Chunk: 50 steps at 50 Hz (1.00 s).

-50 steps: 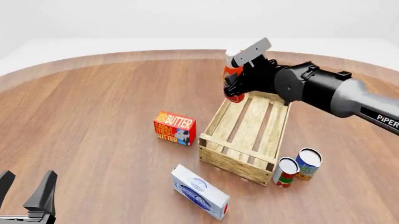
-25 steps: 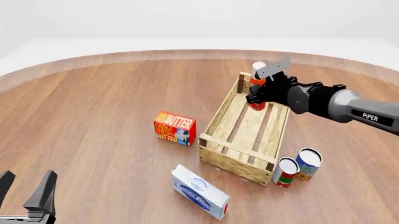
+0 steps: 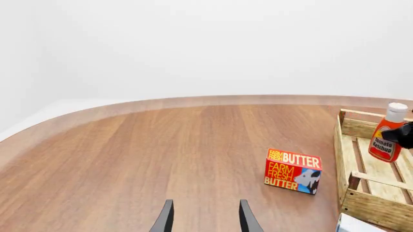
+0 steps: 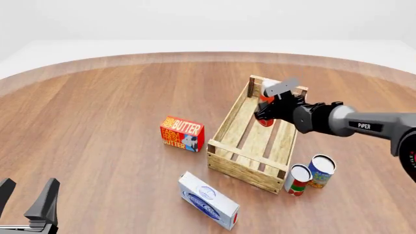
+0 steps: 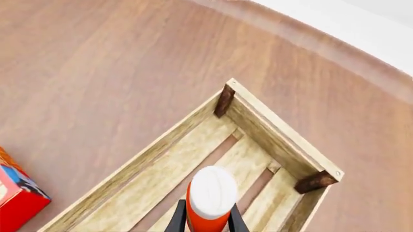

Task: Pick up the ketchup, and put it in the wooden tray.

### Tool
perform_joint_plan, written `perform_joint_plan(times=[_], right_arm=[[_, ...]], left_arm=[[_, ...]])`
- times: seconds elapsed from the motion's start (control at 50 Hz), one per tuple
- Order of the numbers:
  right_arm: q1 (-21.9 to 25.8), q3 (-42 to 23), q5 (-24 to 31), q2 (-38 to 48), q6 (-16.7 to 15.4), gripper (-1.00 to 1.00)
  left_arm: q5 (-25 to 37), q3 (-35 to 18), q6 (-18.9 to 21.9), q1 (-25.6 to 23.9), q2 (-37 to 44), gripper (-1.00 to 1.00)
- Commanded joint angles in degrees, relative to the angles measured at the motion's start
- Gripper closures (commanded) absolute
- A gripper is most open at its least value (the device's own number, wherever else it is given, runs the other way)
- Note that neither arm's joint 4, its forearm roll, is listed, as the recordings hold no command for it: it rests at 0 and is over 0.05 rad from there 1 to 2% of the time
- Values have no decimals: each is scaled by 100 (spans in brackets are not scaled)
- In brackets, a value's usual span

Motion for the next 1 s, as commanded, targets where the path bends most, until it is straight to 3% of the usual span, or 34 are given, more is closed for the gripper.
perform_joint_plan(times=[0.02,0.68,0.7,1.0], right_arm=[[45,102,-286,173,181,100],[112,299,-596,385,219,100],[114,307,-600,374,222,-100],[71,428,-612,-3,93,-100]], left_arm=[[0,0,0,0,0,-100],[0,0,0,0,0,-100],[0,0,0,0,0,-100],[0,0,0,0,0,-100]])
